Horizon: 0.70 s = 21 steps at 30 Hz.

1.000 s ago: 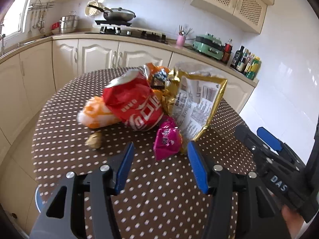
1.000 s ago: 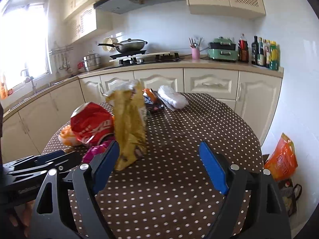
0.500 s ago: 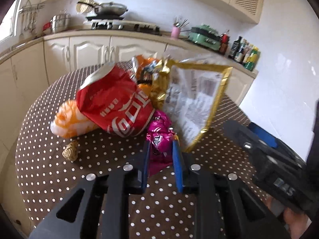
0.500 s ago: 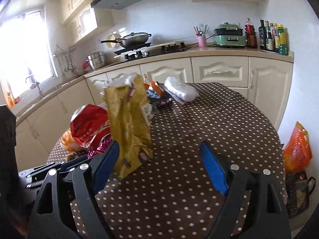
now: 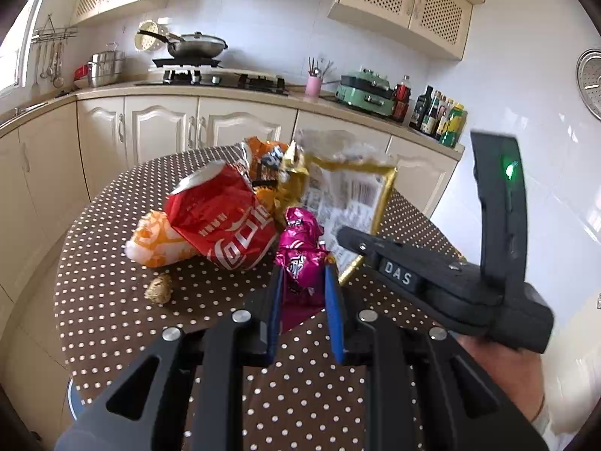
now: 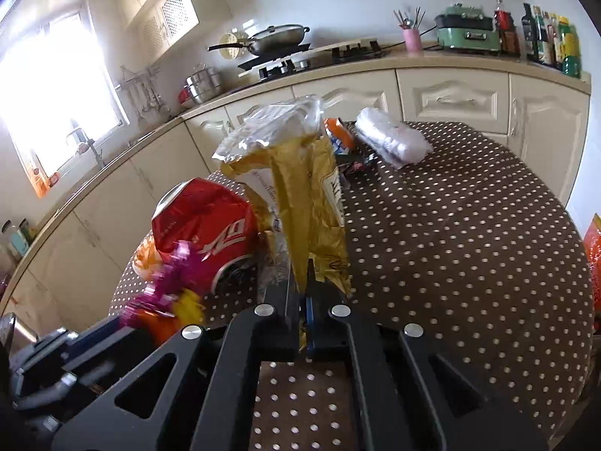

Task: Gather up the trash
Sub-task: 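Grasp the pink wrapper with the left tool while the right tool grasps the gold chip bag, then carry pink wrapper and gold bag over the bucket and open both tools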

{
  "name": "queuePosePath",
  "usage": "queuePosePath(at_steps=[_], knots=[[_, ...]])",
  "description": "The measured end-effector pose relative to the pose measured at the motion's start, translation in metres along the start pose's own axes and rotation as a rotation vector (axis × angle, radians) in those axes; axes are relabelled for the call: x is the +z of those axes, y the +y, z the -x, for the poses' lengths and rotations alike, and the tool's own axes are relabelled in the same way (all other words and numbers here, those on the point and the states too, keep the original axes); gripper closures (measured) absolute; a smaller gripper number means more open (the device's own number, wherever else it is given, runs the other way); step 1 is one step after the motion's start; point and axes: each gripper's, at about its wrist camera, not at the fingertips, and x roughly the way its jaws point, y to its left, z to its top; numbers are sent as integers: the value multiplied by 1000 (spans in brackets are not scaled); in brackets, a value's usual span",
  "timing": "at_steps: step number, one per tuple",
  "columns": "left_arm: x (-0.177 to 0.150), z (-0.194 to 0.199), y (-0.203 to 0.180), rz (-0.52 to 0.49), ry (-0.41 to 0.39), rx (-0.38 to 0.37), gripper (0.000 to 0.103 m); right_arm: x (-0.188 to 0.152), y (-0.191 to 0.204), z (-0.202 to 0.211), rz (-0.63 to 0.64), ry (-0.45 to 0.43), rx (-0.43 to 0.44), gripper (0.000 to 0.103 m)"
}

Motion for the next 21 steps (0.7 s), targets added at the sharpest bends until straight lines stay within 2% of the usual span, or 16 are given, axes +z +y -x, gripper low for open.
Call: queuePosePath(at_steps=[5,10,16,21], knots=[[3,26,9,23,-50,11,83,-1,8,36,34,-96,-38,103],[5,65,21,46,-121,40,83,0,39,70,94,-158,-2,103],[-6,119,62,98,-187,153,83,-8,109,82,200,-161,139,103],[-29,158,118,188,-199,285,83,-28,176,63,286,-84,271,103]])
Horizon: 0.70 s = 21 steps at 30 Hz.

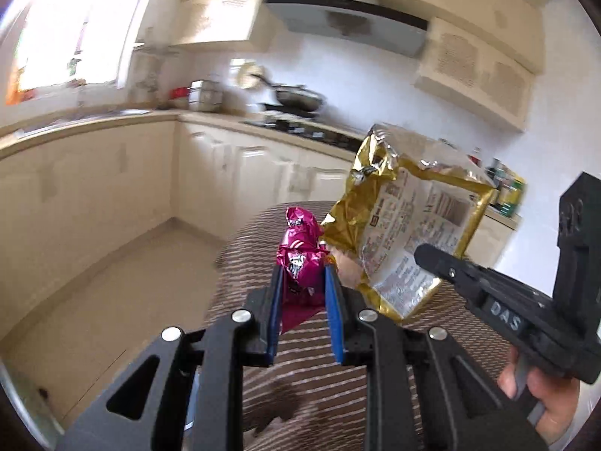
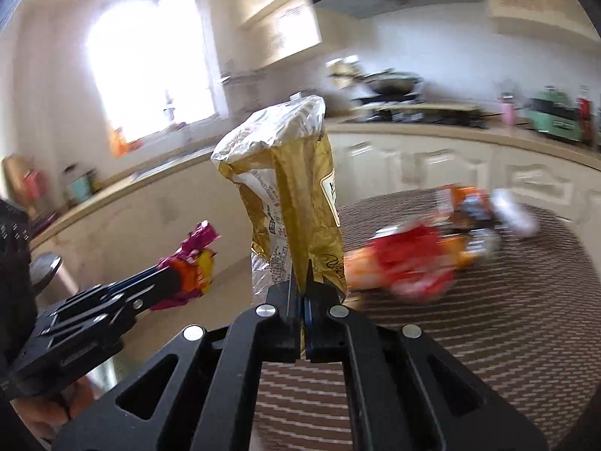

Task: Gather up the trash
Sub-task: 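Carry pink wrapper and gold bag over the bucket and open both tools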

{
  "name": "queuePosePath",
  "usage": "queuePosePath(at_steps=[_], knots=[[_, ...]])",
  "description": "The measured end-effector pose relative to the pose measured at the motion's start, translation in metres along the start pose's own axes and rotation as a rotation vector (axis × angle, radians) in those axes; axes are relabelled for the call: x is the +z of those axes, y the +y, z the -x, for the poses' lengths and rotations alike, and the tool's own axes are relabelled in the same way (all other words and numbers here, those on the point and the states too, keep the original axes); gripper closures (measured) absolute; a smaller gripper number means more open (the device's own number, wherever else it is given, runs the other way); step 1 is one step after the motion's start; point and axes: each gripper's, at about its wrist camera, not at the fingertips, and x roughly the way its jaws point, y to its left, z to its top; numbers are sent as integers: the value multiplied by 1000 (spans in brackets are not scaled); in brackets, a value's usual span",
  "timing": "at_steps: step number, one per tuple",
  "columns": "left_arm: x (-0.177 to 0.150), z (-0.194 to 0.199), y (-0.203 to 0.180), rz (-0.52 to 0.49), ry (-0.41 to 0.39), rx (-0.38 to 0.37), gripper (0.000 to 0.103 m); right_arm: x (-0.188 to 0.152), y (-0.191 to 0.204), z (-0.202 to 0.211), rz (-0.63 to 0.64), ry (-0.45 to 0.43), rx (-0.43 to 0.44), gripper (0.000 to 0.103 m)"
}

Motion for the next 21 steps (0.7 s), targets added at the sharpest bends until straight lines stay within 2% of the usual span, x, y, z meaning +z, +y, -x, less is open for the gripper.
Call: queuePosePath(at_steps=[3,5,8,11,14,21], knots=[[-9,10,43,53,15,77,83,-9,41,-34,37,65,82,103],[-15,15,65,78,25,110,83,-17,61,-52,57,101,116,103],[-28,18,104,111,55,201,83,-32,92,-84,91,166,164,103],[-43,15,138,159,91,236,83,-49,118,-115,117,237,191,103],[-56,3,166,203,131,257,83,-71,136,-144,129,311,203,103],[-100,-49,227,304,274,291,83,-119,148,-215,177,446,157,103]])
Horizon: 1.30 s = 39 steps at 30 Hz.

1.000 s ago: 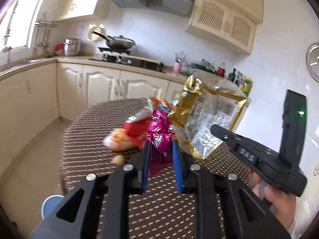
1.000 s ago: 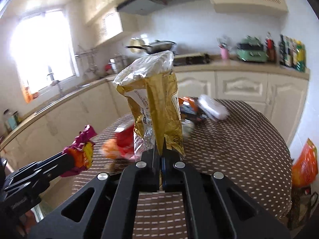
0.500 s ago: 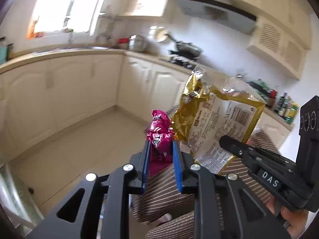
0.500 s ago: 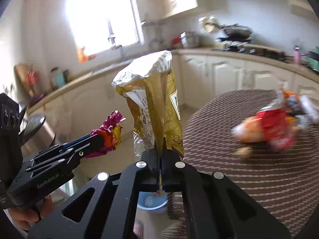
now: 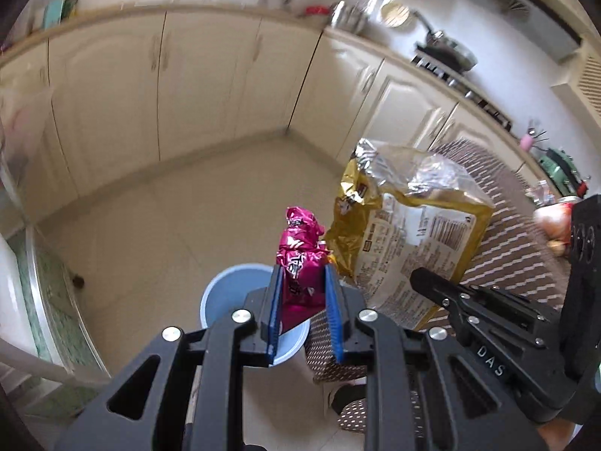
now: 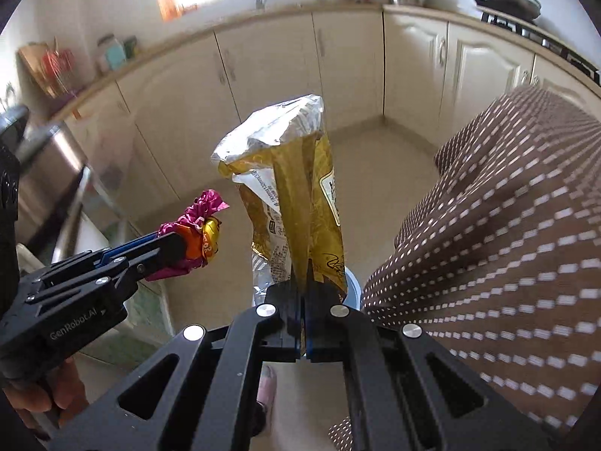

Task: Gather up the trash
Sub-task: 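Carry pink wrapper and gold bag over the bucket and open both tools, then return both open tools to the table and reach the right tool to the red can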

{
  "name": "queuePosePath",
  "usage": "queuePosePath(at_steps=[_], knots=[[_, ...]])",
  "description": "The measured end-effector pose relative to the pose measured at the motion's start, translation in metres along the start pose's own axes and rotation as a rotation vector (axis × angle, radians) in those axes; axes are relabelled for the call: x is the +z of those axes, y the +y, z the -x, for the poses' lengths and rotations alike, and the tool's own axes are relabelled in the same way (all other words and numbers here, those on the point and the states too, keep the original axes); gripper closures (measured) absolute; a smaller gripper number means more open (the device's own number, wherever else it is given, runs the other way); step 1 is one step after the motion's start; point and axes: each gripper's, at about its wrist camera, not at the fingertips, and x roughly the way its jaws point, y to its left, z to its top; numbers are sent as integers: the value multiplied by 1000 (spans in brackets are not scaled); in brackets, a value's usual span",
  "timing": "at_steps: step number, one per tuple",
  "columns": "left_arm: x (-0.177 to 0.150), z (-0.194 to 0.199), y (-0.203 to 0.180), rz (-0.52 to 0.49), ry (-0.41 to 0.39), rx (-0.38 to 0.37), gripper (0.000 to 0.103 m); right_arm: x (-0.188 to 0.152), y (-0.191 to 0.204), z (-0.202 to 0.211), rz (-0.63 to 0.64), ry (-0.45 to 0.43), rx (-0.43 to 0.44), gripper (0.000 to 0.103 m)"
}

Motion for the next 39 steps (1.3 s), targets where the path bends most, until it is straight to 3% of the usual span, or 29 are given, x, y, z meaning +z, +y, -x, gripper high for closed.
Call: queuePosePath(at_steps=[6,12,14,15,16,24,28,37,39], knots=[[-5,-76,27,48,145,19,83,-13,-10,-58,31,74,-81,103],[3,-121,27,62,183,13,80,-20,-21,-94,15,114,-112,103],[7,-131,27,77,181,1,66,-21,-25,-102,9,124,-121,103],[8,-133,27,82,180,-1,53,-23,-27,-106,6,131,-124,103],[7,-135,27,90,177,6,51,-23,-27,-108,6,134,-125,103],[-2,-143,35,107,200,18,51,-30,-15,-122,0,166,-112,103],[-4,-137,45,127,193,25,51,-17,-16,-133,-4,169,-97,102],[1,-120,54,154,163,38,50,6,-7,-129,3,102,-72,99],[4,-116,52,151,156,38,50,13,-6,-128,7,79,-82,87]])
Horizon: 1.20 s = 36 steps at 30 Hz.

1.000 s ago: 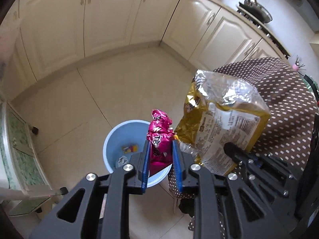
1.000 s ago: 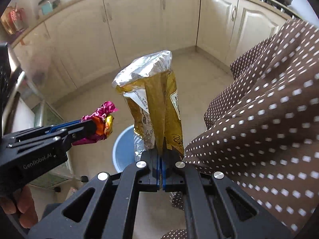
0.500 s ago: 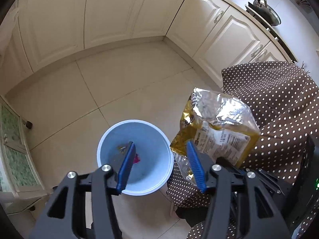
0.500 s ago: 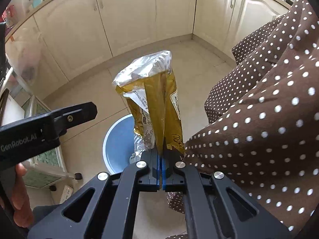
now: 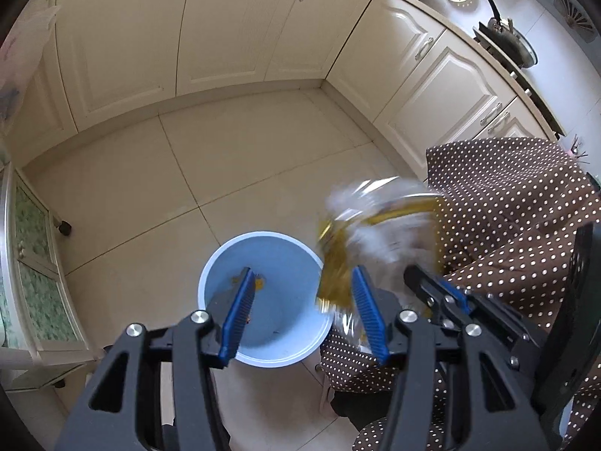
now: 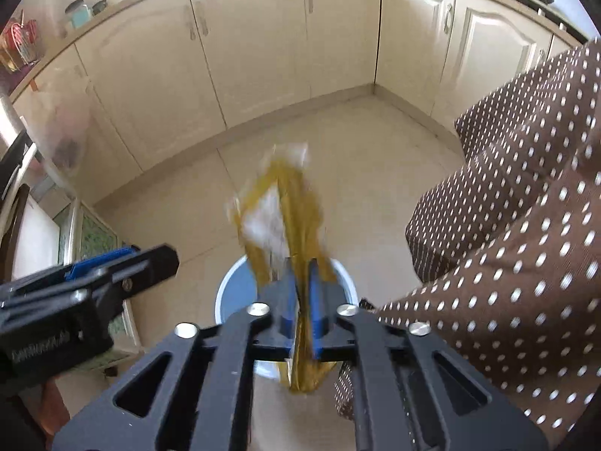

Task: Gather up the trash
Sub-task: 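Return both open tools to the table and reach the right tool to the red can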

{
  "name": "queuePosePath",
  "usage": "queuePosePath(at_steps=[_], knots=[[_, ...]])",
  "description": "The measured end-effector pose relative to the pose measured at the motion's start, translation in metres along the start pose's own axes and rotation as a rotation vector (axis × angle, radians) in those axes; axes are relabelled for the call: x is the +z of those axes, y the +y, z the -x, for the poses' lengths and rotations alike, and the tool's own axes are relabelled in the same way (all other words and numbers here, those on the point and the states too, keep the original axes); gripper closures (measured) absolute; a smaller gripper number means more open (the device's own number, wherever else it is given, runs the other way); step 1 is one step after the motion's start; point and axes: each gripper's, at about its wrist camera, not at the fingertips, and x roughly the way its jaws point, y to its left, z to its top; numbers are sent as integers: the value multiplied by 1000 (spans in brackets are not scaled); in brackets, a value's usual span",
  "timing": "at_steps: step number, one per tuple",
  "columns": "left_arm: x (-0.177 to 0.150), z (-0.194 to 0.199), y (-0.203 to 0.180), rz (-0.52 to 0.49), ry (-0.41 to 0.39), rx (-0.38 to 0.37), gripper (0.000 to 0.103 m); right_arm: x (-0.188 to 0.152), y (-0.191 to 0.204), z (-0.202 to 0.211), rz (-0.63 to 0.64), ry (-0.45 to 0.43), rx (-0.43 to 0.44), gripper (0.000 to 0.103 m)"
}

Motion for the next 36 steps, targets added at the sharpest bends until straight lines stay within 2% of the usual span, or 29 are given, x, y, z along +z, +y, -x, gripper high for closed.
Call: queuePosePath(at_steps=[1,2,8,17,25,29,36], knots=[[1,4,-2,-6,-8,-3,50,4,-1,1,-1,-10,1,75],[0,7,-2,-9,-15,-3,50,5,-2,4,-2,-19,-2,72],[4,38,-13,-24,-64,-24,49,9,-9,35,-12,-63,-8,72],[3,115,-55,-97,-184,-97,49,9,-18,139,-16,-224,-65,69],[-15,198,-126,-216,-314,-208,46,-5,-34,246,-11,-408,-183,66],[-32,224,-168,-294,-346,-262,45,-21,-57,288,-34,-473,-254,62],[-63,222,-255,-452,-306,-312,45,-57,-141,338,-173,-495,-350,56]])
